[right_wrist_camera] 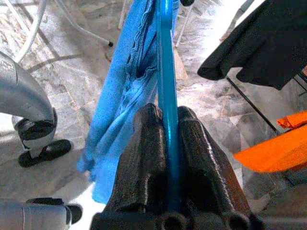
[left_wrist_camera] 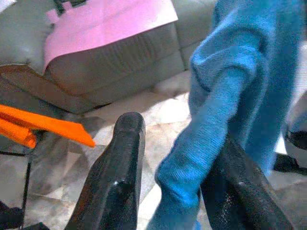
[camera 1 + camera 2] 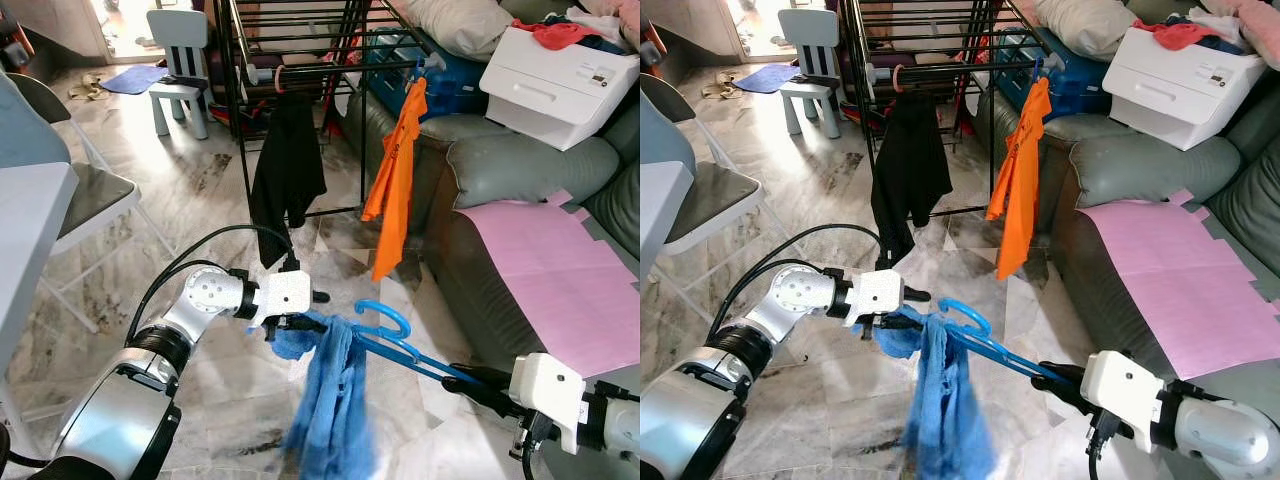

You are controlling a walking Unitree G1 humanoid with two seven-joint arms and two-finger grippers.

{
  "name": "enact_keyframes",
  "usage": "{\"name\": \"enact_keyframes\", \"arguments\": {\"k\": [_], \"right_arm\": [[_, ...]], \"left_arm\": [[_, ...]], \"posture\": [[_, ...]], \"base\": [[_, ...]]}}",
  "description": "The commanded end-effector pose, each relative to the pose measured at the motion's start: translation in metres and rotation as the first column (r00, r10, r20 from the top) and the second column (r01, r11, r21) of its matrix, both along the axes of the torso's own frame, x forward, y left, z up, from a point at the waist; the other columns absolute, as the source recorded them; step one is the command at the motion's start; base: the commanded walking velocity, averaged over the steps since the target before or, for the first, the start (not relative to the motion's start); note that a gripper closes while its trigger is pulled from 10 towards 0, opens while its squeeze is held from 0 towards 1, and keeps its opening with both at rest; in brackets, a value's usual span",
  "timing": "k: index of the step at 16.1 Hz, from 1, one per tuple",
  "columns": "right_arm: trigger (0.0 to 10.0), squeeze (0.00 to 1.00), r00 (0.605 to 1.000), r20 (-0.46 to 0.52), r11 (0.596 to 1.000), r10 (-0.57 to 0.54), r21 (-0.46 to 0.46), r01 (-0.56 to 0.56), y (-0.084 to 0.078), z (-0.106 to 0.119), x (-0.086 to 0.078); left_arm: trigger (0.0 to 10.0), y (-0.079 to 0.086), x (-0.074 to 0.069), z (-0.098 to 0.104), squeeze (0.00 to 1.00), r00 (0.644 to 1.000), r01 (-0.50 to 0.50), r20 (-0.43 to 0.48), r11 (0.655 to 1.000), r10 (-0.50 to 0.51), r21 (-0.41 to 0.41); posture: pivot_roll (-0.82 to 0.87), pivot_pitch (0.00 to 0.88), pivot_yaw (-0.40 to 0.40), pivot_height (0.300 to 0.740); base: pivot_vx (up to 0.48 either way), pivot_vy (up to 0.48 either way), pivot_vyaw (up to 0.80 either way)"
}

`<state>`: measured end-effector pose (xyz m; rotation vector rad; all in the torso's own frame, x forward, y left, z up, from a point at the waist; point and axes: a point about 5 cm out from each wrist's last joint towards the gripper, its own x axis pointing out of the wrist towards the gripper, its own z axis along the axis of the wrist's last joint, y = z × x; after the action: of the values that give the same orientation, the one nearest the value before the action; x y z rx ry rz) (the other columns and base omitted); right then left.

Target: Hang hanger

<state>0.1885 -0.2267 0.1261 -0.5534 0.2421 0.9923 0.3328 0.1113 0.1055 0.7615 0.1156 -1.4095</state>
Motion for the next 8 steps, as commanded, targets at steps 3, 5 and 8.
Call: {"name": "enact_keyframes", "arguments": {"k": [3, 5, 8], "right_arm": [[10.0, 0.00, 0.999, 0.032, 1.000, 0.022, -0.005, -0.022, 0.0004, 0.0048, 0.0022], [10.0, 0.00, 0.999, 0.036, 1.000, 0.022, -0.008, -0.022, 0.0007, 0.0045, 0.0030], [10.0, 0.00, 0.999, 0.043, 1.000, 0.021, -0.010, -0.021, 0.0008, 0.0042, 0.0032]], "left_arm": [[0.0, 0.0021, 0.0022, 0.0055, 0.00, 1.000, 0.018, 0.014, 1.000, -0.018, 0.011], [0.0, 0.0042, 0.0009, 0.0032, 0.00, 0.999, 0.032, 0.002, 0.999, -0.032, 0.041], [0.0, 0.0062, -0.0030, -0.0031, 0.00, 0.998, 0.048, -0.039, 0.997, -0.045, 0.062]], "posture": [[0.03, 0.000, -0.014, 0.740], [0.03, 0.000, -0.014, 0.740], [0.03, 0.000, -0.014, 0.740]], "base": [[0.000, 0.000, 0.00], [0.000, 0.000, 0.00], [0.000, 0.000, 0.00]]}}
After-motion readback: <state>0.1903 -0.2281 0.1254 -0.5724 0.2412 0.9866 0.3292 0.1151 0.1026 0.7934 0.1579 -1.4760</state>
